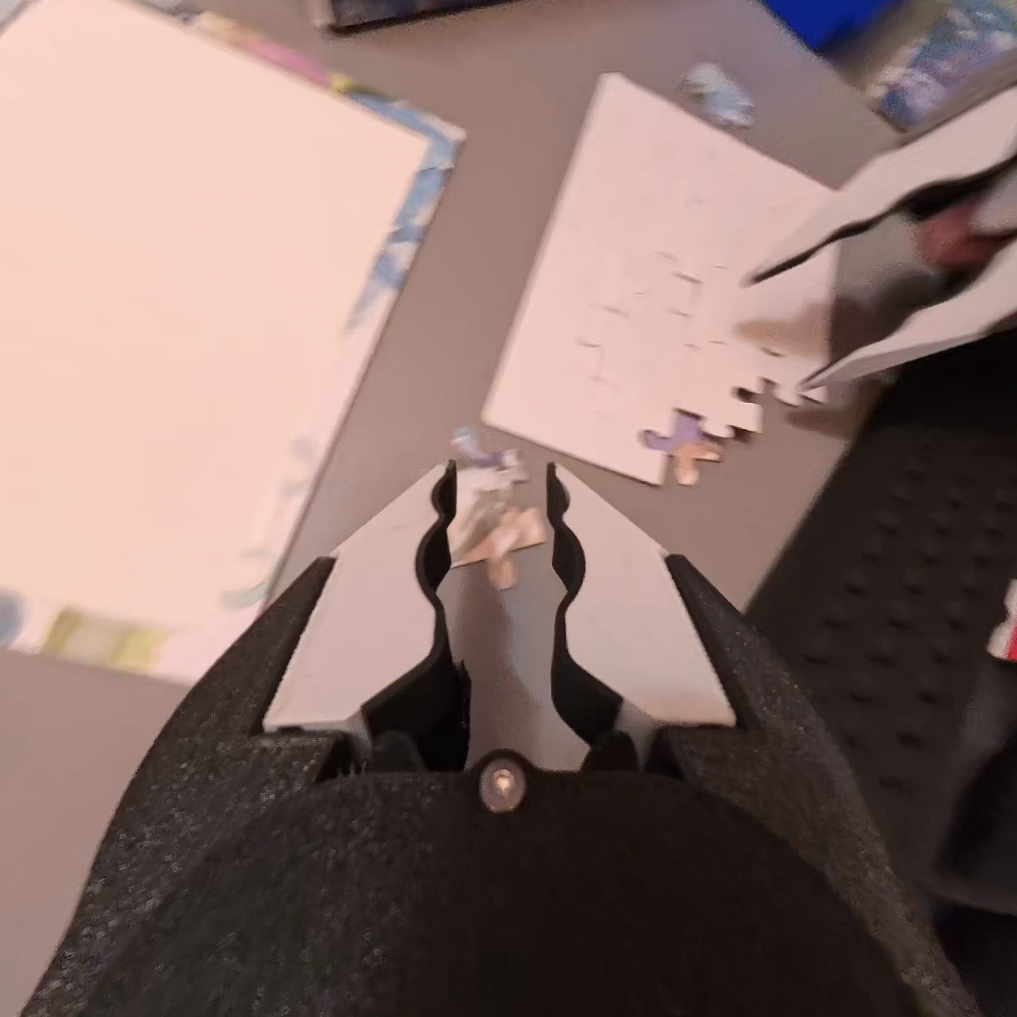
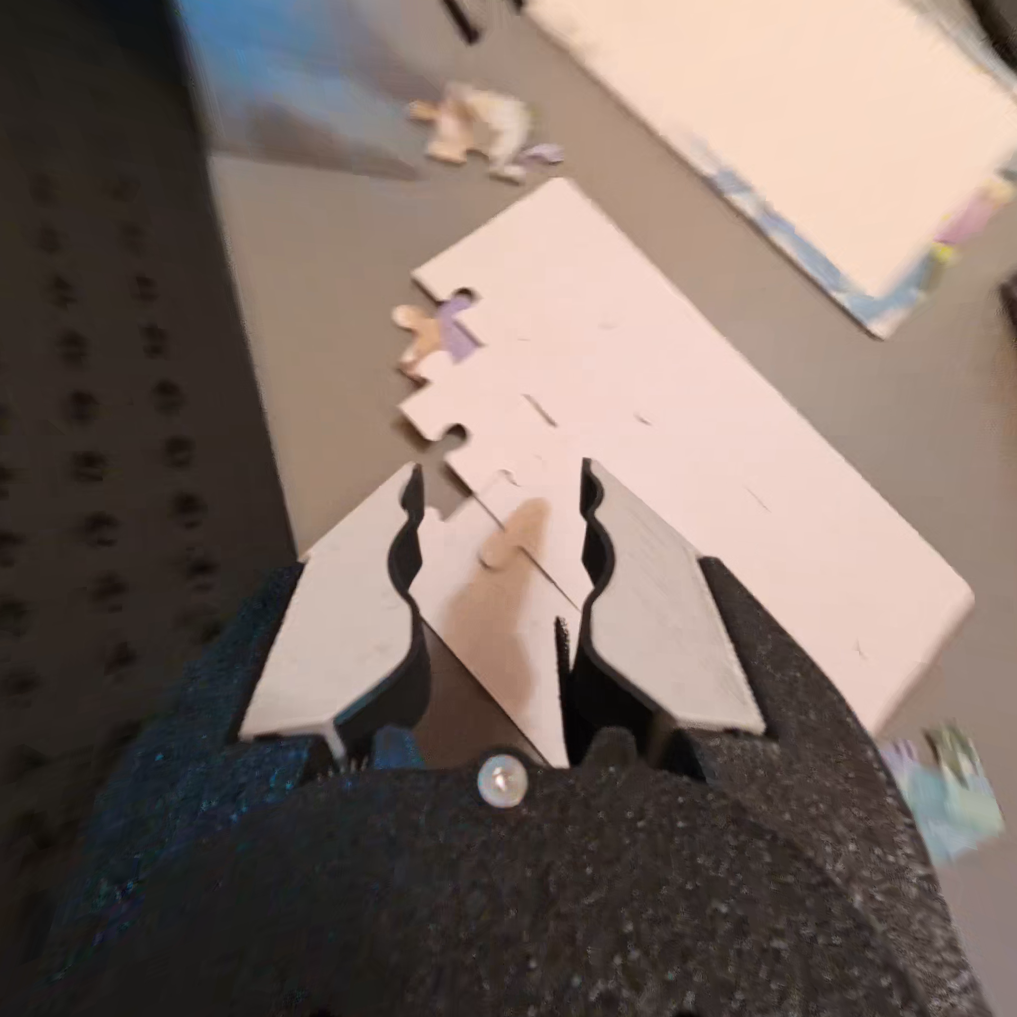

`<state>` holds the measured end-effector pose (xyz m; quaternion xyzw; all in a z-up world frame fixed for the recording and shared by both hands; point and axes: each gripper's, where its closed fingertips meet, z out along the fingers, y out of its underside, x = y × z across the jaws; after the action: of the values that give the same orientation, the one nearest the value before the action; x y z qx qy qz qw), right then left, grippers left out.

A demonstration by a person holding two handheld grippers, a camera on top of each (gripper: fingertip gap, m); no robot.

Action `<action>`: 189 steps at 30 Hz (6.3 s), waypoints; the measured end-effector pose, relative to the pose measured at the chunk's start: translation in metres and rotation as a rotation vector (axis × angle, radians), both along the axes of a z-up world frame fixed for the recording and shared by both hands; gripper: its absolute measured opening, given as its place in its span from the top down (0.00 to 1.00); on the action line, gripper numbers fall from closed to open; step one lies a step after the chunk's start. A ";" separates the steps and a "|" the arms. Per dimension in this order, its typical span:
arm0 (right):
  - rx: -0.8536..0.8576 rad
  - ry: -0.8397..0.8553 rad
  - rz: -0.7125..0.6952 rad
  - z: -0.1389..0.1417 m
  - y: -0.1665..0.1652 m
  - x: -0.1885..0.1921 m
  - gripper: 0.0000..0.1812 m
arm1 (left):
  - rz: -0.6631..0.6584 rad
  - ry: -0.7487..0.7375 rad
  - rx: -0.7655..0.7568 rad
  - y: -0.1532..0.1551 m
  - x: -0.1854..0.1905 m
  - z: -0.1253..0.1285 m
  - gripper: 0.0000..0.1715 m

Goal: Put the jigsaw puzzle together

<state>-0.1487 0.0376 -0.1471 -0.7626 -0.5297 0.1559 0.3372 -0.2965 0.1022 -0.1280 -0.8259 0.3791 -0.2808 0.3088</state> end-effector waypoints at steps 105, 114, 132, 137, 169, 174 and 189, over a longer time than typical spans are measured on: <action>-0.412 0.146 0.127 -0.003 -0.004 -0.067 0.62 | -0.159 0.132 0.163 -0.036 0.057 -0.042 0.57; -0.212 -0.051 0.081 -0.023 0.011 -0.065 0.73 | -0.129 0.113 0.129 -0.032 0.054 -0.041 0.62; -0.119 0.067 -0.531 0.028 0.071 0.183 0.76 | -0.223 0.221 0.130 -0.044 0.059 -0.045 0.50; -0.224 0.167 -0.396 0.025 0.062 0.122 0.74 | -0.219 0.235 0.169 -0.047 0.060 -0.042 0.54; -0.133 0.276 -0.162 0.050 0.077 0.050 0.99 | -0.306 0.195 0.230 -0.056 0.052 -0.040 0.71; -0.101 0.345 -0.542 0.048 0.099 0.167 0.99 | -0.269 0.181 0.203 -0.054 0.051 -0.041 0.73; -0.314 0.474 -0.072 0.061 0.054 -0.021 0.90 | 0.059 0.111 0.053 -0.010 -0.009 -0.029 0.67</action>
<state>-0.1697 0.0916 -0.0860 -0.7659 -0.3781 0.3979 0.3347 -0.3056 0.0925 -0.1572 -0.8424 0.3785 -0.2154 0.3173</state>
